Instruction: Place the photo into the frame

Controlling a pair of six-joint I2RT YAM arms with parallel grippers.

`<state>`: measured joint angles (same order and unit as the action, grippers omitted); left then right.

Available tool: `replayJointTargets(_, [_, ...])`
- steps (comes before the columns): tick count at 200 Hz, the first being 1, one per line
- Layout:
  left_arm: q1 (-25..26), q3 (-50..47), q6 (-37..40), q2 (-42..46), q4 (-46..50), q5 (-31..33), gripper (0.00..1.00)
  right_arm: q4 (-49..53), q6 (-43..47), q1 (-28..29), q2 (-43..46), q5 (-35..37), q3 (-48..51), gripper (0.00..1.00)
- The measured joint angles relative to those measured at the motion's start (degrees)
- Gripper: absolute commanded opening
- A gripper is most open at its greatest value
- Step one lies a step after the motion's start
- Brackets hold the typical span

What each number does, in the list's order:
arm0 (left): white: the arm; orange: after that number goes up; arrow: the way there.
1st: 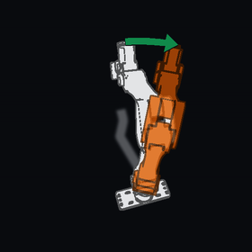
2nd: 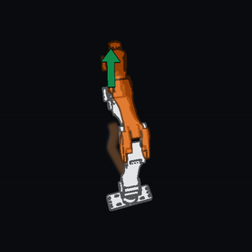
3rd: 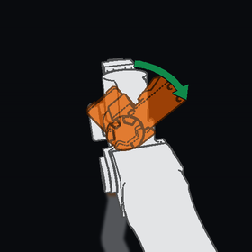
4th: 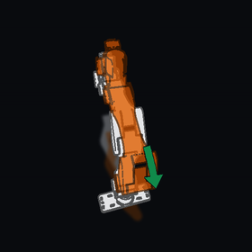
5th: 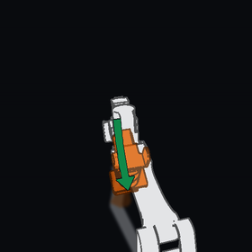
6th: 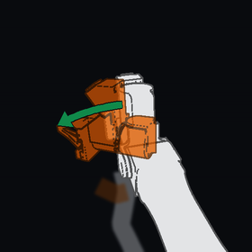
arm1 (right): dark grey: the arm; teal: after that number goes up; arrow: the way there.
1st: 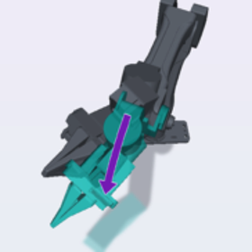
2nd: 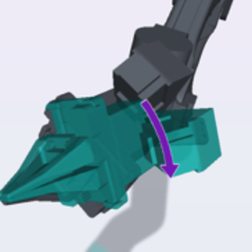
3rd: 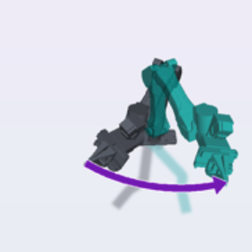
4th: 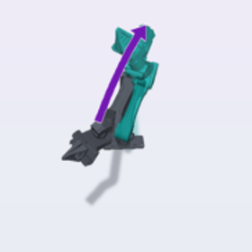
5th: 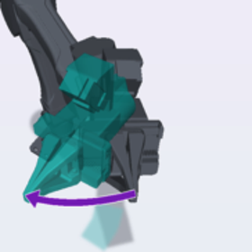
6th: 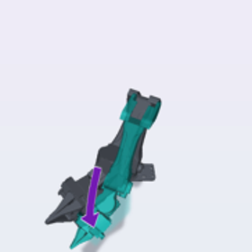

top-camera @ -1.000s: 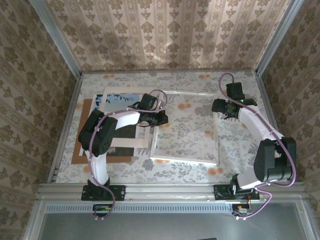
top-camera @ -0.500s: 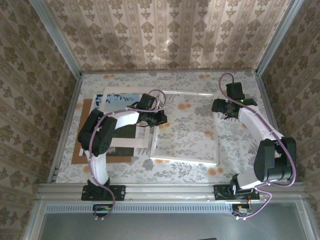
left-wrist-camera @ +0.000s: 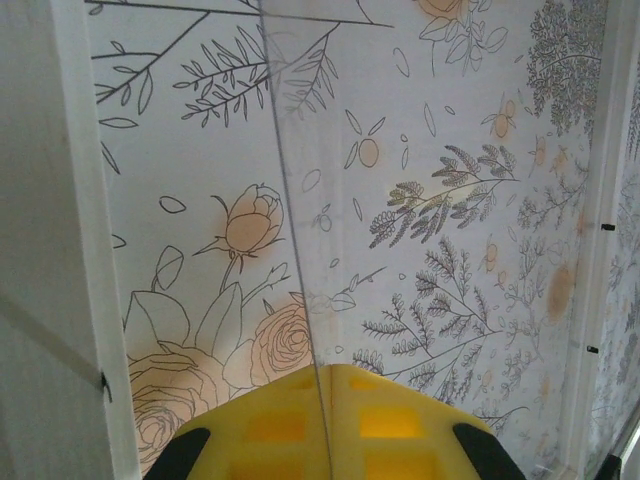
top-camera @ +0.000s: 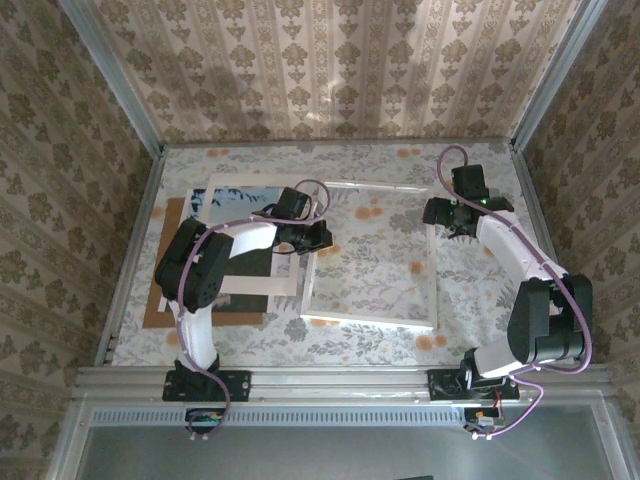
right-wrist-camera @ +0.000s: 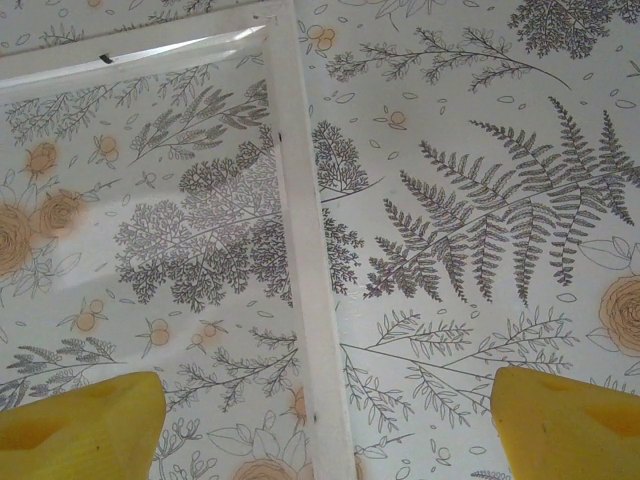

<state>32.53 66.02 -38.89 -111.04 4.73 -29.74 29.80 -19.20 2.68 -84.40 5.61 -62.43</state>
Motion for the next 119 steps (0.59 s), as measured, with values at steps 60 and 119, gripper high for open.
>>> replayJointTargets(60, [0.0, 0.0, 0.0, 0.0, 0.0, 0.0, 0.00, 0.0, 0.0, 0.0, 0.0, 0.0, 0.0, 0.86])
replayJointTargets(119, [0.5, 0.0, 0.0, 0.0, 0.0, 0.0, 0.00, 0.0, 0.0, 0.2, 0.0, 0.0, 0.0, 0.87])
